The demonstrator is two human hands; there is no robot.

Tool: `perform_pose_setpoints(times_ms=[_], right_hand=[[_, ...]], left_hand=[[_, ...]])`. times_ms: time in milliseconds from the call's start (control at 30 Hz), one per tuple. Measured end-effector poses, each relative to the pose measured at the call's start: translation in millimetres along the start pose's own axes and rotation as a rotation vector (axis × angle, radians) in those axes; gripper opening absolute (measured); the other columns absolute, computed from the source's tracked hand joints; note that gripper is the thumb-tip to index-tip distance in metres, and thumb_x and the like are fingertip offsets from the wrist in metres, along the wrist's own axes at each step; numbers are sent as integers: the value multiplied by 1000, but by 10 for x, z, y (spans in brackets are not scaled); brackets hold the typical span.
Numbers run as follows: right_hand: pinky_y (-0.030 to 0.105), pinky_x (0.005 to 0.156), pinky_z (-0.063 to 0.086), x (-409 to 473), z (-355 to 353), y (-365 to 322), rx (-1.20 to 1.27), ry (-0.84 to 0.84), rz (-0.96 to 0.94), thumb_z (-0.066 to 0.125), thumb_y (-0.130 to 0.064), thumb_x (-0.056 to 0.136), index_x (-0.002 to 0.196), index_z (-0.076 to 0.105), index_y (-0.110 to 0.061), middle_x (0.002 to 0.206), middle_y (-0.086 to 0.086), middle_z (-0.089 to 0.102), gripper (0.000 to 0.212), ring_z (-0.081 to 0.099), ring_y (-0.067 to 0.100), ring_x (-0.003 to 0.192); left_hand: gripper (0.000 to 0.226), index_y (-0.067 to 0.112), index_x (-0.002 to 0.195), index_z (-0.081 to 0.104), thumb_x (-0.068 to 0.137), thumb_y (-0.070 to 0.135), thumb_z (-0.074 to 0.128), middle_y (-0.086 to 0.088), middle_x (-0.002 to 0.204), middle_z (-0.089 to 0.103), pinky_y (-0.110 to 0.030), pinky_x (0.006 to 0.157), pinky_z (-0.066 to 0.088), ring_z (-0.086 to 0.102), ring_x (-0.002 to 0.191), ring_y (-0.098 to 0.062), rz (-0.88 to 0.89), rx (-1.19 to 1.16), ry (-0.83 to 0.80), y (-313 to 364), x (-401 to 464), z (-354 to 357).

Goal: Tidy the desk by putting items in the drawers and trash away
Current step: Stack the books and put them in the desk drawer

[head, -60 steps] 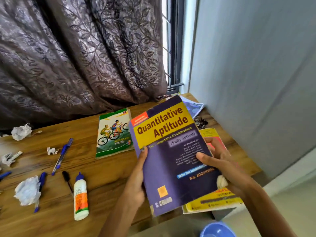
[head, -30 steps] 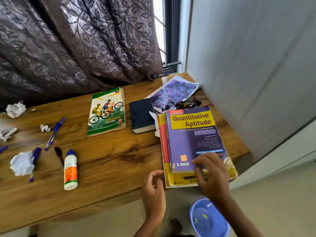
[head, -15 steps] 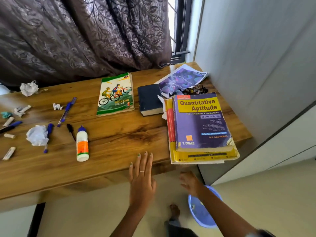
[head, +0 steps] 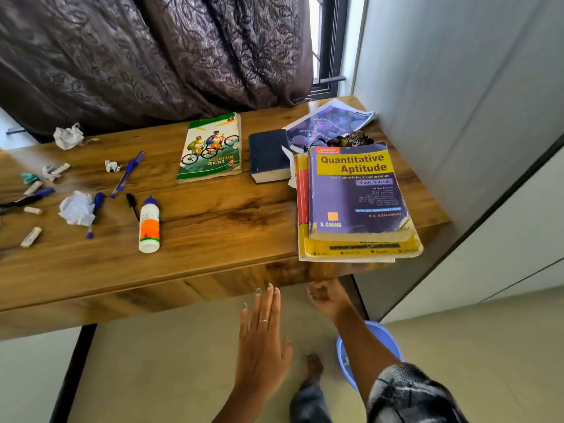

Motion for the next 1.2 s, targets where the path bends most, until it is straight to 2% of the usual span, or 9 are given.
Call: perform_pose_setpoints(times_ms=[333, 467, 567, 667, 767, 867, 1033, 1133, 1200], right_hand=[[23, 45, 42, -542, -458, 258, -121, -1, -35, 31, 15, 76, 73, 48, -7, 52, 7, 49, 28, 46, 12, 38], [24, 52, 39, -848, -889, 454, -276, 196, -78, 40, -2, 86, 69, 46, -15, 59, 8, 49, 22, 48, 18, 48], [32, 62, 39, -1337, -1141, 445, -561, 488, -342, 48, -10, 84, 83, 51, -17, 85, 16, 57, 8, 53, 30, 73], [32, 70, 36, -1998, -959, 233, -764, 633, -781, 50, 8, 76, 85, 57, -9, 82, 9, 58, 20, 52, 29, 80], [31, 75, 35, -2521, -498, 37, -1046, 570, -1205, 51, -7, 67, 81, 58, -13, 88, -2, 56, 16, 46, 19, 87], [28, 87, 31, -2576, -164, -60, -1376, 367, -1378, 45, -23, 73, 82, 63, -21, 97, -11, 58, 20, 50, 14, 101], [24, 49, 41, -2444, -8, -4, -1969, 193, -1093, 36, -31, 70, 56, 61, -20, 50, 1, 62, 30, 61, 18, 46], [29, 64, 37, -2477, -94, 45, -1966, 115, -970, 32, -31, 86, 67, 56, -19, 75, 4, 67, 33, 64, 22, 74], [23, 59, 33, -2457, -217, 88, -1925, 43, -824, 34, -32, 94, 66, 45, -24, 71, -2, 58, 31, 59, 16, 70]], left_hand=[[81, 8, 146, 30, 74, 37, 53, -8, 154, 28, -36, 116, 2, 20, 142, -24, -11, -11, 118, -43, -407, -124], [68, 9, 145, 35, 85, 41, 42, -6, 153, 31, -41, 116, 9, 23, 142, -22, 36, -37, 211, 90, -388, -214], [61, 11, 142, 41, 90, 42, 39, -3, 148, 40, -41, 116, 12, 31, 140, -20, 62, -52, 211, 228, -318, -212], [50, 16, 126, 60, 92, 44, 37, 1, 126, 63, -37, 111, 25, 56, 120, -16, 112, -65, 181, 419, -316, -193], [42, 24, 105, 67, 92, 49, 38, 9, 93, 70, -31, 88, 49, 65, 88, -9, 110, -88, 149, 463, -407, -157], [41, 25, 96, 68, 90, 54, 39, 9, 80, 68, -28, 65, 53, 63, 72, -10, 90, -87, 92, 443, -494, -138], [38, 25, 79, 68, 81, 53, 43, 10, 65, 63, -26, 54, 49, 61, 61, -10, 87, -61, 120, 504, -672, -209], [38, 27, 74, 67, 79, 57, 44, 12, 62, 62, -23, 55, 49, 60, 59, -6, 75, -95, 87, 546, -790, -188], [39, 29, 67, 64, 79, 60, 44, 12, 57, 59, -21, 53, 46, 57, 55, -3, 67, -109, 46, 556, -841, -125]])
Point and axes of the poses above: each hand's wrist, its own x-axis towards the middle knuckle, its own z-axis out of the palm, y = z × x, the point moved 7 cm from there along x, towards the middle knuckle
